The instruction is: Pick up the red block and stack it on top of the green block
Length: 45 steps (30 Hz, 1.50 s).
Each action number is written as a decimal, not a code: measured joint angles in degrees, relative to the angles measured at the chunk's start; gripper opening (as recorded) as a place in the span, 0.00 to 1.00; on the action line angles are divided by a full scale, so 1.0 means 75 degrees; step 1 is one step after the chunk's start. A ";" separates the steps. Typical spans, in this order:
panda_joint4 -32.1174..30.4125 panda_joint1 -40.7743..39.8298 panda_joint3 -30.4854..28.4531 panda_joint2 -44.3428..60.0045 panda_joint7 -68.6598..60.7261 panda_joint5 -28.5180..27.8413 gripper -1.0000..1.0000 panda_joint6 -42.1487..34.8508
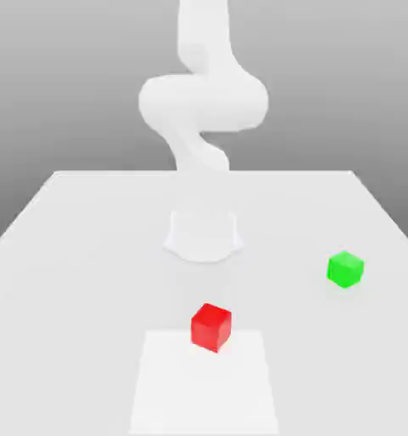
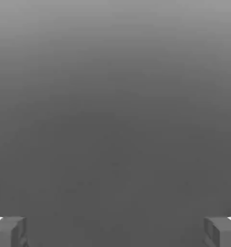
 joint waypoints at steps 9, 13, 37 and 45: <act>-0.1888 0.0647 -0.0528 0.1859 -0.2461 -0.0594 0.50 0.1480; -0.2703 0.0914 -0.0858 0.2653 -0.3604 -0.0749 0.50 0.2121; -0.4302 0.0714 -0.0690 0.6724 -0.6726 -0.0479 0.50 0.5497; -0.4299 0.0053 0.0010 0.6999 -0.6912 -0.0264 0.00 0.5760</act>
